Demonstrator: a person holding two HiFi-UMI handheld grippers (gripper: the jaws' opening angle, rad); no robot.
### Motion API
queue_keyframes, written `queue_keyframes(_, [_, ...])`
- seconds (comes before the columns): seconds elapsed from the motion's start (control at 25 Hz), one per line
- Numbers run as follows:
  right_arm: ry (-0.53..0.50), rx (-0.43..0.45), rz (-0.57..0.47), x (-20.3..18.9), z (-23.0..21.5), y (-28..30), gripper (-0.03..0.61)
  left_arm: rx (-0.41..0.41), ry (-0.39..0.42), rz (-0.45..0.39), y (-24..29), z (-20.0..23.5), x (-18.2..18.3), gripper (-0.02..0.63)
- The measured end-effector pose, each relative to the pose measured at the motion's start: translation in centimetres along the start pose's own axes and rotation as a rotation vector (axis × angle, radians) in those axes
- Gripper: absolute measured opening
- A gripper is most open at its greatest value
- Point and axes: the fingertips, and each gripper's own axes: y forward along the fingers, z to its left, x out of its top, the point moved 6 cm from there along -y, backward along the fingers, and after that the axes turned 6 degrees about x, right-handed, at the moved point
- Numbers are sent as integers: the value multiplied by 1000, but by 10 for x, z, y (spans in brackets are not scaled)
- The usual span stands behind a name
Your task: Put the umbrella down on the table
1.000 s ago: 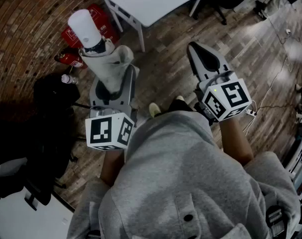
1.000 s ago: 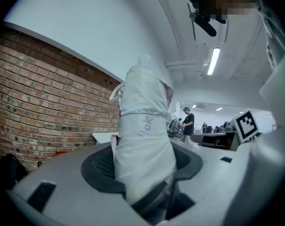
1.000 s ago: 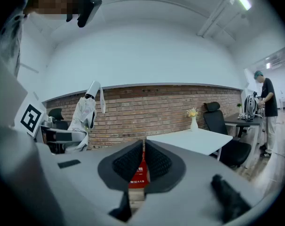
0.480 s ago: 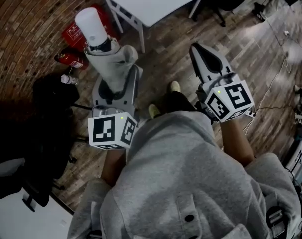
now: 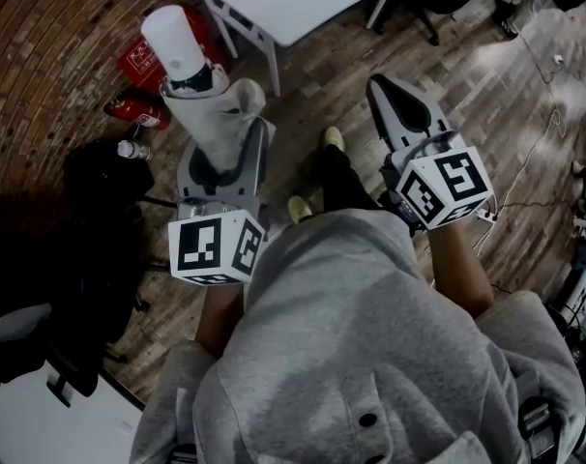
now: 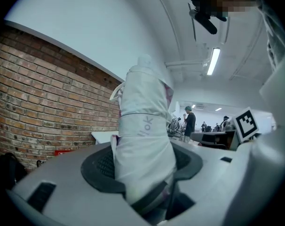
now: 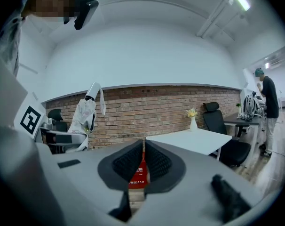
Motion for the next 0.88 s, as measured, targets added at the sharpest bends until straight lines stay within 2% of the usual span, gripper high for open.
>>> queue_keyframes(0.4, [8, 1, 22, -3, -25, 17, 32, -5, 4, 28, 32, -4, -1, 267])
queue_keyframes(0.6, [20, 31, 20, 6, -50, 40, 32, 1, 8, 29, 63, -2, 11, 267])
queue_keyframes(0.76, [73, 57, 0, 15, -79, 64, 32, 14, 17, 40, 99, -1, 21, 267])
queue_keyframes(0.88, [67, 81, 5, 24, -102, 84, 32, 21, 19, 48, 129, -4, 31, 267])
